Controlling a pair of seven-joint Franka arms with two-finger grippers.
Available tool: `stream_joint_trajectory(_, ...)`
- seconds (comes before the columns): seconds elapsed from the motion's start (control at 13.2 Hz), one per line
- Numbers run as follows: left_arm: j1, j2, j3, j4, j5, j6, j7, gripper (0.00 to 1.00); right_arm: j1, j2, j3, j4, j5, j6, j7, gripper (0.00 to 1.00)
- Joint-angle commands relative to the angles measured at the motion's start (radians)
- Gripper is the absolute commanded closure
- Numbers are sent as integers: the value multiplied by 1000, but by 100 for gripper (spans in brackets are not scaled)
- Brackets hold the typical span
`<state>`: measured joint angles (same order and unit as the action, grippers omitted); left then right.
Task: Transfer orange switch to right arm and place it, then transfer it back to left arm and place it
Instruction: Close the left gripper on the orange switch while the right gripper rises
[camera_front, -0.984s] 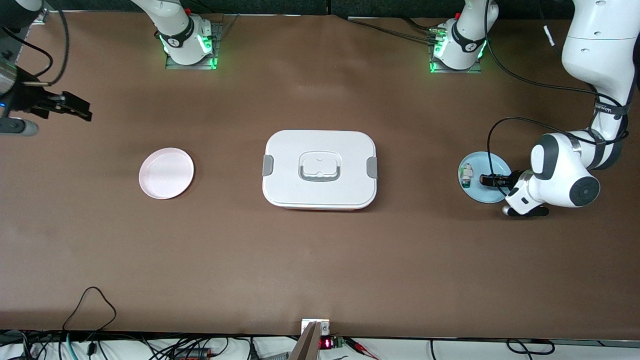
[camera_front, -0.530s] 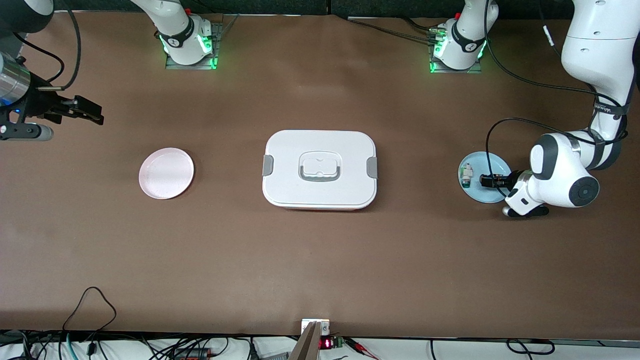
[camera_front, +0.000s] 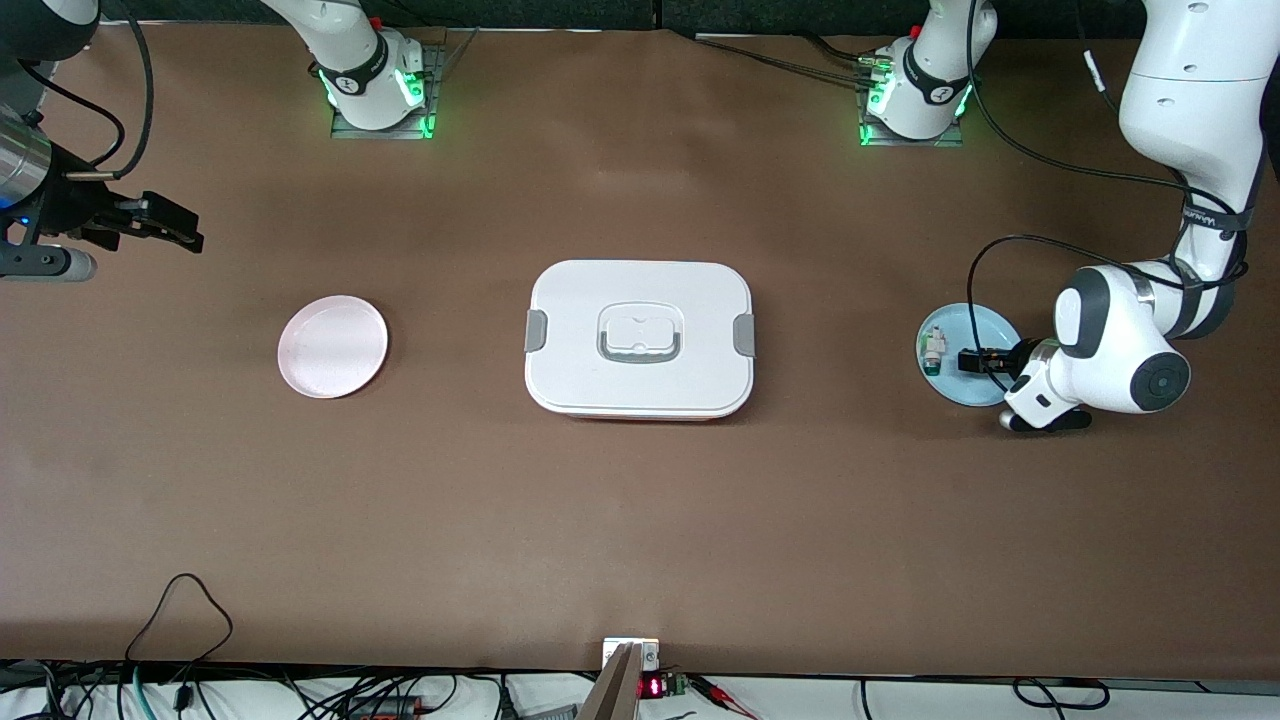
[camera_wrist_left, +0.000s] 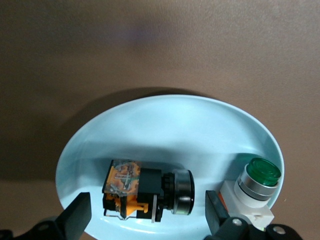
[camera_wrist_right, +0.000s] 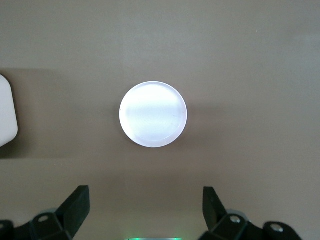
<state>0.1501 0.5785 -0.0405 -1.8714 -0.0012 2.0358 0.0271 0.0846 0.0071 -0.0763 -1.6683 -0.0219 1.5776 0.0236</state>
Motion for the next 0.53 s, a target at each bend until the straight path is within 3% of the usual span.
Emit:
stream_joint_trajectory(0.0, 5, 3, -4, -9, -5, 14, 16, 9, 4, 13, -2, 13, 20, -2, -11, 0)
stream_joint_trajectory(0.15, 6, 4, -4, -11, -6, 14, 16, 29, 12, 22, 4, 13, 27, -2, -11, 0)
stream_joint_trajectory(0.3, 6, 0, -4, -9, -10, 11, 19, 61, 17, 40, 6, 13, 51, -1, -11, 0)
stream_joint_trajectory(0.38, 6, 0, -4, -9, -13, 7, 17, 69, 15, 51, 6, 13, 71, 1, -10, 0)
stream_joint_trajectory(0.45, 6, -2, -5, -9, -14, 6, 16, 69, 15, 54, 6, 13, 92, 5, -10, 0)
